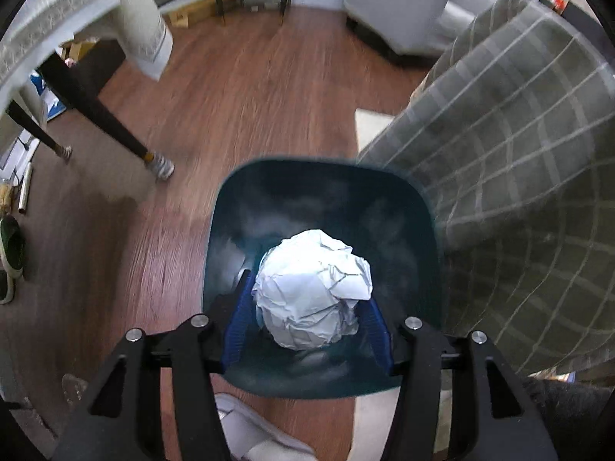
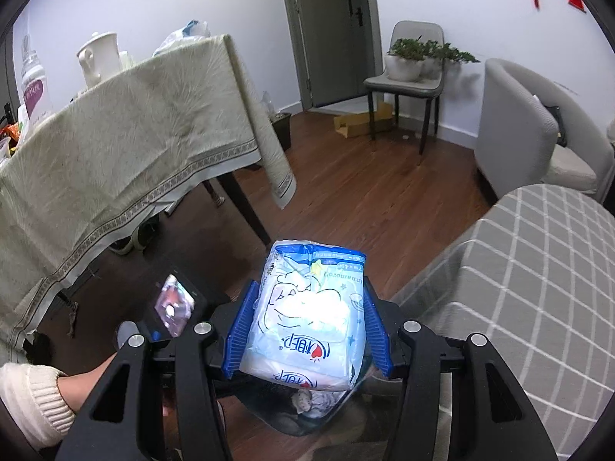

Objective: Collect trash
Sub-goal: 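Open the left tool to drop the foil ball while the right tool drops the packet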

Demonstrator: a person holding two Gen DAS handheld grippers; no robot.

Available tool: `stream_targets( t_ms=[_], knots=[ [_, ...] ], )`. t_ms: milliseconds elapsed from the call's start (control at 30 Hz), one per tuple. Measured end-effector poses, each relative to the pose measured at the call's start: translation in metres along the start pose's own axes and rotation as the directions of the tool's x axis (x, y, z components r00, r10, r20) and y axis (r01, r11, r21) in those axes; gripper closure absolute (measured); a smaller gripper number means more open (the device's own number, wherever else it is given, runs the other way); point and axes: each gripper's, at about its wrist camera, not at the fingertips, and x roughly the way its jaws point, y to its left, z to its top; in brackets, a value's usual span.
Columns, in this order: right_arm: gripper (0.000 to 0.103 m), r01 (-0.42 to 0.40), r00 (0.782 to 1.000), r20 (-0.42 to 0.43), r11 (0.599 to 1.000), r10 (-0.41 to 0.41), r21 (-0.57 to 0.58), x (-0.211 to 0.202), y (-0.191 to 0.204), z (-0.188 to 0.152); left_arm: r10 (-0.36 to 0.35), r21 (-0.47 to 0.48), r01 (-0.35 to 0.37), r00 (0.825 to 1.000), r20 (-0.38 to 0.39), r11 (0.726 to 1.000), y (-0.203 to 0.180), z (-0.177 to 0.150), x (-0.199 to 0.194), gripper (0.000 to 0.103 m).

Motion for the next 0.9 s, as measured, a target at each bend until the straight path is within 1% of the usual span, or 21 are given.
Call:
stream_targets(
  t_ms=[100, 200, 267, 400, 467, 500, 633, 700, 833, 900],
  knots=[
    [0.05, -0.009, 1.0, -0.017, 1.0, 0.009, -0.003, 0.012, 0.007, 0.0, 0.004, -0.014, -0.005, 0.998, -0.064, 1.0, 0.005, -0.012, 0.016, 0.042],
    [0.05, -0.014, 0.999, -0.04, 1.0, 0.014, 0.0, 0.027, 0.012, -0.001, -0.003, -0.021, 0.001, 0.997, -0.072, 1.0, 0.013, -0.017, 0.022, 0.037],
    [0.05, -0.019, 0.998, -0.056, 1.0, 0.019, 0.008, 0.035, 0.013, -0.003, -0.01, -0.033, 0.008, 0.998, -0.061, 0.999, 0.02, -0.019, 0.021, 0.032],
    [0.05, -0.018, 0.995, -0.095, 1.0, 0.02, 0.021, 0.052, 0.012, -0.007, -0.034, -0.06, 0.033, 0.999, -0.008, 0.998, 0.029, -0.017, 0.01, 0.026],
    [0.05, -0.015, 0.994, -0.111, 1.0, 0.017, 0.024, 0.059, 0.012, -0.009, -0.037, -0.072, 0.04, 0.999, 0.04, 0.997, 0.033, -0.015, 0.0, 0.018],
    [0.05, -0.01, 0.993, -0.121, 1.0, 0.013, 0.024, 0.064, 0.012, -0.011, -0.035, -0.078, 0.04, 0.998, 0.058, 0.996, 0.035, -0.013, -0.005, 0.017],
    [0.05, 0.006, 0.988, -0.155, 1.0, -0.001, 0.029, 0.08, 0.012, -0.017, -0.041, -0.119, 0.053, 0.993, 0.108, 0.991, 0.047, -0.01, -0.02, 0.016],
    [0.05, 0.019, 0.985, -0.175, 0.999, -0.013, 0.03, 0.089, 0.012, -0.021, -0.03, -0.138, 0.049, 0.991, 0.132, 0.989, 0.053, -0.008, -0.028, 0.016],
    [0.05, 0.036, 0.976, -0.218, 0.999, -0.027, 0.036, 0.103, 0.013, -0.028, -0.012, -0.181, 0.048, 0.98, 0.198, 0.982, 0.069, -0.003, -0.051, 0.016],
    [0.05, 0.039, 0.97, -0.242, 0.999, -0.029, 0.038, 0.113, 0.013, -0.033, -0.001, -0.205, 0.051, 0.971, 0.238, 0.977, 0.075, 0.0, -0.065, 0.016]
  ],
)
